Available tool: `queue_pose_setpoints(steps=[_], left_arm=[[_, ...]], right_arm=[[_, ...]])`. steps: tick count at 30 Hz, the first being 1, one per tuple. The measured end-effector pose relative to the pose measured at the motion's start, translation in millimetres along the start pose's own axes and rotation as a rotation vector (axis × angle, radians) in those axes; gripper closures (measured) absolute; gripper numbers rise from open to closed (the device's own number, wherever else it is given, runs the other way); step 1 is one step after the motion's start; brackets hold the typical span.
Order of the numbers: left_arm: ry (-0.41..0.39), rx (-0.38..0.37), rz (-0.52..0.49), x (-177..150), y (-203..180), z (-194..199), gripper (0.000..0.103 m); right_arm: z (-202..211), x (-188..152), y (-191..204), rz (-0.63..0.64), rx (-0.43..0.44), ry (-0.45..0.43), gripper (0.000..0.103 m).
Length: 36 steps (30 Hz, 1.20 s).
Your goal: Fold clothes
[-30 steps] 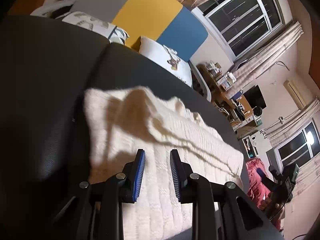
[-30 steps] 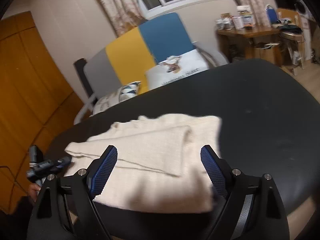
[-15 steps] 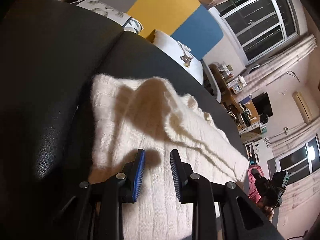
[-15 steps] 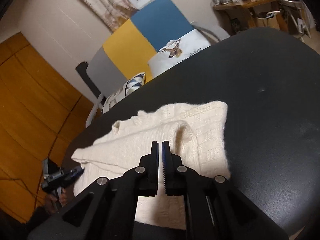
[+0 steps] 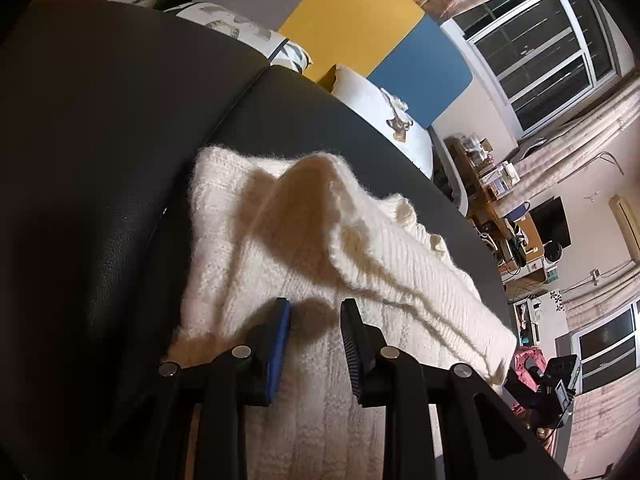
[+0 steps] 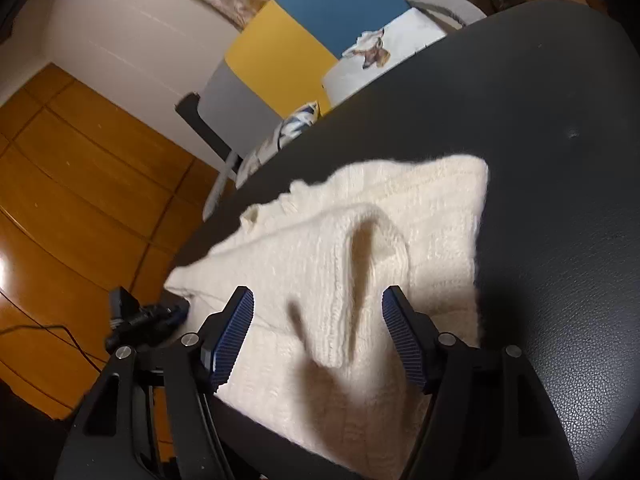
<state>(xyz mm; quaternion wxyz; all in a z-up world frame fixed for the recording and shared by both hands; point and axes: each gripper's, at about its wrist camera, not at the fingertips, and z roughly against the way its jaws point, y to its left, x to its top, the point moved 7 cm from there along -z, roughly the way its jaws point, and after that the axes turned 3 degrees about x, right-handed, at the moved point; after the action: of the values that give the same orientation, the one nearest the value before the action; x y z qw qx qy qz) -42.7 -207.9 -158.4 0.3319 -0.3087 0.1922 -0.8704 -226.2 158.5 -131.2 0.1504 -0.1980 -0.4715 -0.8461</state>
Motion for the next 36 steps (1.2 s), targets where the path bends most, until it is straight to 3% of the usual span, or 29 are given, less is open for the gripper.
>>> queue_pose_setpoints(steps=[2, 4, 5, 12, 15, 18, 22, 29, 32, 34, 36], left_arm=[[0.002, 0.004, -0.037, -0.2, -1.1, 1.7, 0.077], [0.006, 0.001, -0.067, 0.3, -2.1, 3.1, 0.077], [0.008, -0.003, -0.075, 0.5, -2.1, 3.6, 0.077], [0.016, -0.054, -0.118, -2.2, -3.0, 11.7, 0.077], [0.012, -0.078, -0.121, -4.5, -3.3, 18.1, 0.077], [0.012, -0.105, -0.08, -3.0, 0.7, 23.2, 0.077], [-0.009, -0.148, -0.036, 3.5, 6.0, 31.8, 0.077], [-0.014, -0.279, 0.106, 37.0, 13.3, 28.2, 0.075], [0.007, -0.34, 0.204, 53.8, 18.9, 17.0, 0.074], [0.022, -0.359, 0.225, 63.3, 17.2, 9.0, 0.074], [0.036, -0.329, 0.194, 70.3, 11.7, 1.4, 0.075]], right_arm=[[1.9, 1.4, 3.2, 0.017, -0.004, -0.012, 0.037], [-8.7, -0.4, 8.9, 0.041, -0.028, 0.016, 0.069], [-14.8, -1.6, 11.4, 0.05, -0.041, 0.034, 0.069], [-27.0, -10.8, 7.5, -0.052, -0.045, -0.009, 0.065], [-32.3, -23.7, -0.8, -0.061, -0.049, -0.011, 0.056], [-32.5, -25.9, 1.0, -0.066, 0.005, -0.045, 0.042], [-34.8, -25.3, 8.6, -0.072, 0.004, -0.021, 0.024], [-35.4, -20.4, 22.1, -0.072, -0.03, 0.003, 0.024], [-33.2, -21.7, 20.9, -0.047, -0.08, 0.001, 0.035], [-31.5, -22.9, 19.7, -0.029, -0.114, 0.002, 0.038], [-31.2, -23.8, 19.7, -0.011, -0.14, 0.001, 0.04]])
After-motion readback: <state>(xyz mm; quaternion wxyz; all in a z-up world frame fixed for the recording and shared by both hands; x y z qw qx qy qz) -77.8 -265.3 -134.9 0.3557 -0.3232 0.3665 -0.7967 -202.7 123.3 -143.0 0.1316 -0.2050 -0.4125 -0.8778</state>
